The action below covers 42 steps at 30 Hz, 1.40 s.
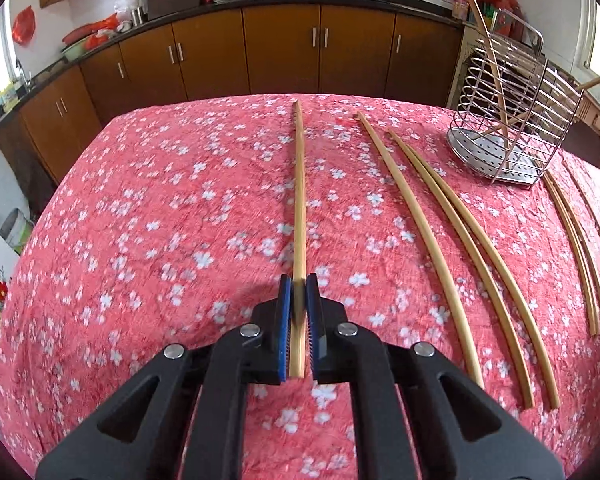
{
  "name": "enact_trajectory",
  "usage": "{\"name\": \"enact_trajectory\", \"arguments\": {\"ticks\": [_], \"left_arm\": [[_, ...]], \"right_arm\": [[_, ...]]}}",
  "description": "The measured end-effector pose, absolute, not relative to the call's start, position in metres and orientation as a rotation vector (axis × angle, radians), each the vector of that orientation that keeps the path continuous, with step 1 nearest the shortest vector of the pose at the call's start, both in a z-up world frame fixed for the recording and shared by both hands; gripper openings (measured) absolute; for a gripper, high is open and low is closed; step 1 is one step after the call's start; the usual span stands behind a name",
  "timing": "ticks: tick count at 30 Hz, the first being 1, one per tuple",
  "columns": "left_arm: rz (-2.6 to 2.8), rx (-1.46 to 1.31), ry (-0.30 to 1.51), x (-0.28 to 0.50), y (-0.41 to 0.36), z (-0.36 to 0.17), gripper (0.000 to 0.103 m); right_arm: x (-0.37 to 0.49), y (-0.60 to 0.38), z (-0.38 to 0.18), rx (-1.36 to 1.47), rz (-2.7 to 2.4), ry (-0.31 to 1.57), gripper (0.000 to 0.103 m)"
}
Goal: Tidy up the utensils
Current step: 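Return to the table and close each tool on another wooden chopstick, then lift both held chopsticks and carry them over the wire holder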
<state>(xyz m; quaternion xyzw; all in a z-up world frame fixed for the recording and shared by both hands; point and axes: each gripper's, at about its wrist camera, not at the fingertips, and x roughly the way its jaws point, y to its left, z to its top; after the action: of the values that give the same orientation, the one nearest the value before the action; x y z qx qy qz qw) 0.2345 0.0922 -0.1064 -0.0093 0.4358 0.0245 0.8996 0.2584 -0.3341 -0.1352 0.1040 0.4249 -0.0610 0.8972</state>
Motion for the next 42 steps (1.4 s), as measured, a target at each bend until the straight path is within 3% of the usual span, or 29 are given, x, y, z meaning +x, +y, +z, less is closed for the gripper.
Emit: {"name": "enact_trajectory", "arguments": {"ticks": [1,3,4,17,22,27,34,42], "left_arm": [[0.044,-0.018,0.901,0.23,0.094,-0.106,0.012],[0.046,0.005,0.894,0.22,0.094,-0.108,0.039],[0.043,0.015,0.891,0.215,0.093,-0.11,0.044],[0.03,0.019,0.895,0.212,0.084,-0.108,0.046],[0.037,0.031,0.892,0.21,0.083,-0.108,0.035],[0.021,0.079,0.888,0.207,0.071,-0.109,0.008],[0.014,0.056,0.881,0.2,0.073,-0.107,0.007],[0.017,0.056,0.734,0.174,0.08,-0.06,0.007]], "right_arm": [[0.256,-0.334,-0.135,0.216,-0.118,0.884,0.013],[0.25,-0.331,-0.136,0.197,-0.114,0.884,0.015],[0.247,-0.329,-0.136,0.183,-0.115,0.884,0.015],[0.238,-0.322,-0.138,0.117,-0.127,0.871,0.015],[0.238,-0.317,-0.137,0.099,-0.132,0.874,0.015],[0.235,-0.319,-0.136,0.114,-0.127,0.872,0.009],[0.217,-0.32,-0.126,0.116,-0.109,0.835,0.008],[0.19,-0.32,-0.078,0.082,-0.104,0.69,0.008]]}}
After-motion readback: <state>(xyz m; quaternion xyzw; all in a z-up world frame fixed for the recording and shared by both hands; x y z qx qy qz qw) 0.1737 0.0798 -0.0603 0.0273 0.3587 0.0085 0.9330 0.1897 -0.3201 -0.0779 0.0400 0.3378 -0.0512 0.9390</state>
